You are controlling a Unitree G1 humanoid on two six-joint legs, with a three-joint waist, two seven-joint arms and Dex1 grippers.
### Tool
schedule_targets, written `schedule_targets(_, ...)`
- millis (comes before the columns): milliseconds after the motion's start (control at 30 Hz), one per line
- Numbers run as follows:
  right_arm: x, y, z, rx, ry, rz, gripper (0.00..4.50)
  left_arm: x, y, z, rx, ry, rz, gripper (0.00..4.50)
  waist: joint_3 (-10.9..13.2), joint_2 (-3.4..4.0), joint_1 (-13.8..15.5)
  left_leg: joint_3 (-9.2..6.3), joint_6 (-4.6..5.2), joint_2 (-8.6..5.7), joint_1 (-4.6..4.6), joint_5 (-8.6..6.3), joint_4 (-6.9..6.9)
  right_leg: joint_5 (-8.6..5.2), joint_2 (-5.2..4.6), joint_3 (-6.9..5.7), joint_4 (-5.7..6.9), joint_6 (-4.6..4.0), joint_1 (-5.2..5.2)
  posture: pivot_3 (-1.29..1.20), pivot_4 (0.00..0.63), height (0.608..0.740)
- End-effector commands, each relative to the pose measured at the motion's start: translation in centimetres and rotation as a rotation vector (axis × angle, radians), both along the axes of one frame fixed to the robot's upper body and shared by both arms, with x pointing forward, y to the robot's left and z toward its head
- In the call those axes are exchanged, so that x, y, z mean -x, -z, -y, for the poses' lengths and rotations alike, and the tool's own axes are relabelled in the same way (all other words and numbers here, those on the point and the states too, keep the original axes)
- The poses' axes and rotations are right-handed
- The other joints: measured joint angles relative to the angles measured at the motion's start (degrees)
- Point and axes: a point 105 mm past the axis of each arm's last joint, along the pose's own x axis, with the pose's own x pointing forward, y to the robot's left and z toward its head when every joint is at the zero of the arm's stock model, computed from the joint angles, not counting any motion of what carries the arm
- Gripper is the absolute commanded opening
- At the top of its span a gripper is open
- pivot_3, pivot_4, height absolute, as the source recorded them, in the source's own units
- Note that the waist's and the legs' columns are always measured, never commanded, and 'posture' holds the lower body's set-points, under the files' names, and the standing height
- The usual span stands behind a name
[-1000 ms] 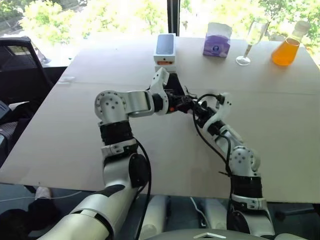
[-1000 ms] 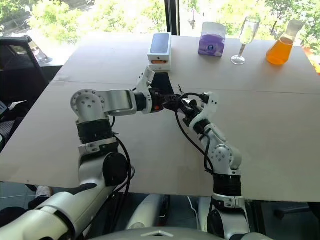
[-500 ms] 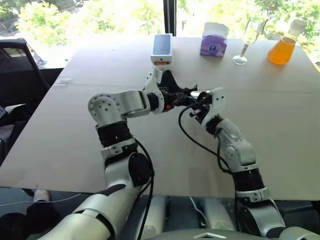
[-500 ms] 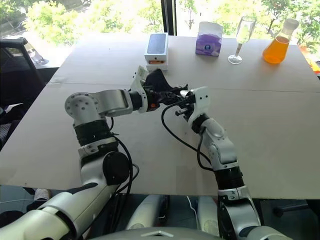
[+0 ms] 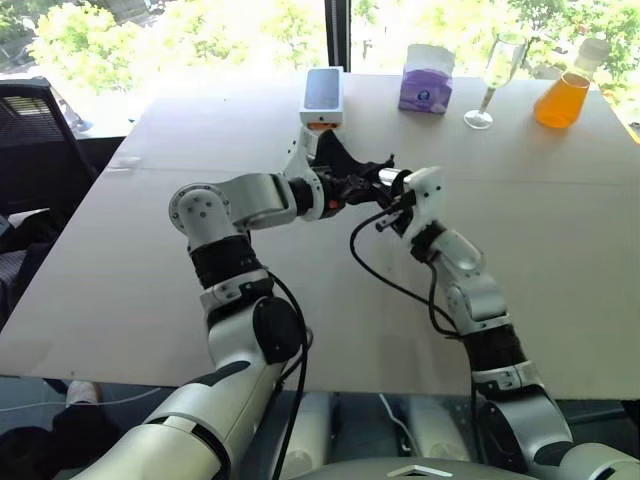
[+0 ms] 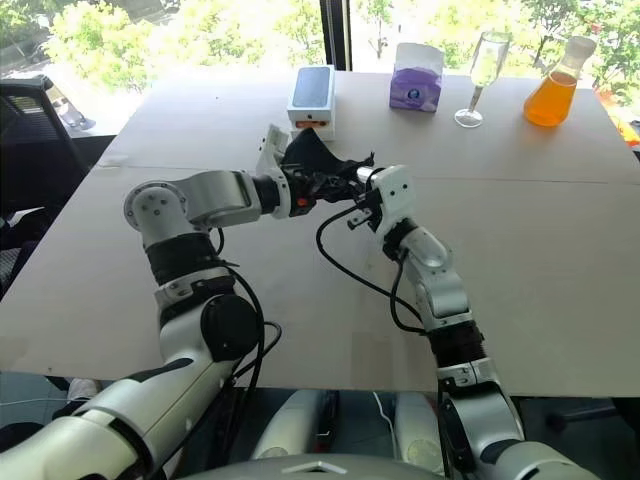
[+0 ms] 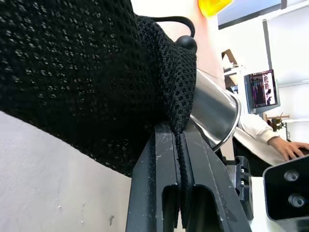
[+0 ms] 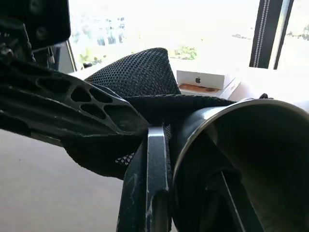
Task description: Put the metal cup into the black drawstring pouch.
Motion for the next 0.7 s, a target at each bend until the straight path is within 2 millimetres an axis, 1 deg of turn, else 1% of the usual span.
schedule_targets(33, 2.5, -0.8, -2.6, -0.073, -0.210, -0.013, 0.15, 0.8, -4.1, 1.6, 0.072, 0.088, 0.152, 0.00, 0.00, 0.00, 0.10, 0.00, 0.00, -0.01, 0.00, 0.00, 0.00, 0.00, -0.01, 0.00, 0.00, 0.00, 0.01, 0.00, 0.150, 0.740)
schedule_targets(100, 2.6, -0.6, -2.3, -0.087, -0.217, -0.036, 0.15, 0.5, -4.5, 1.3, 0.048, 0.075, 0.171, 0.00, 0.01, -0.01, 0.07, -0.02, 0.00, -0.01, 0.00, 0.00, 0.00, 0.00, 0.00, -0.02, -0.01, 0.00, 0.02, 0.00, 0.150, 0.740)
schedule_targets(167, 2.5, -0.4, -2.0, -0.115, -0.209, -0.073, 0.15, 0.4, -4.6, 1.1, -0.020, 0.064, 0.213, 0.00, 0.01, -0.01, -0.06, -0.03, 0.00, 0.00, -0.01, 0.00, 0.00, 0.00, 0.02, -0.03, 0.00, 0.00, 0.00, 0.00, 0.150, 0.740)
schedule_targets(267, 2.0, -0.1, -1.5, -0.136, -0.182, -0.115, 0.15, 0.6, -4.1, 1.0, -0.258, 0.052, 0.360, 0.00, 0.01, -0.01, -0.17, -0.01, -0.01, 0.01, 0.03, 0.00, -0.02, 0.00, 0.03, 0.01, 0.02, 0.00, 0.00, 0.00, 0.150, 0.740)
schedule_targets(367, 1.9, -0.4, -1.6, -0.132, -0.179, -0.107, 0.15, 1.6, -3.2, 1.8, -0.373, 0.126, 0.470, 0.00, 0.01, 0.01, -0.11, 0.05, -0.02, 0.00, 0.05, 0.00, -0.04, 0.00, 0.02, 0.09, 0.01, 0.00, -0.01, 0.00, 0.150, 0.740)
schedule_targets(433, 2.1, -1.0, -1.9, -0.135, -0.196, -0.087, 0.15, 2.0, -2.8, 2.2, -0.383, 0.162, 0.498, 0.00, 0.01, 0.01, 0.09, 0.03, -0.02, 0.00, 0.05, 0.00, -0.06, 0.00, 0.02, 0.07, 0.00, -0.01, -0.01, 0.00, 0.150, 0.740)
schedule_targets(567, 2.9, -3.0, -3.1, -0.225, -0.277, -0.058, 0.15, 2.2, -2.7, 2.6, -0.308, 0.179, 0.472, 0.00, 0.02, 0.02, 0.02, 0.02, -0.02, 0.00, 0.04, 0.01, -0.04, 0.00, 0.02, 0.06, 0.00, -0.01, -0.02, 0.00, 0.150, 0.740)
schedule_targets(633, 3.0, -3.5, -3.4, -0.286, -0.302, -0.070, 0.15, 1.9, -3.0, 2.5, -0.258, 0.164, 0.448, 0.00, 0.02, 0.02, -0.07, 0.01, -0.01, 0.02, 0.04, 0.01, -0.05, 0.00, 0.02, 0.06, 0.00, -0.01, -0.02, 0.00, 0.150, 0.740)
schedule_targets(700, 2.8, -3.6, -3.5, -0.321, -0.299, -0.082, 0.15, 1.7, -3.4, 2.4, -0.205, 0.149, 0.422, 0.00, 0.02, 0.02, -0.04, -0.01, -0.01, 0.02, 0.04, 0.00, -0.05, 0.00, 0.02, 0.04, 0.00, -0.01, -0.02, 0.00, 0.150, 0.740)
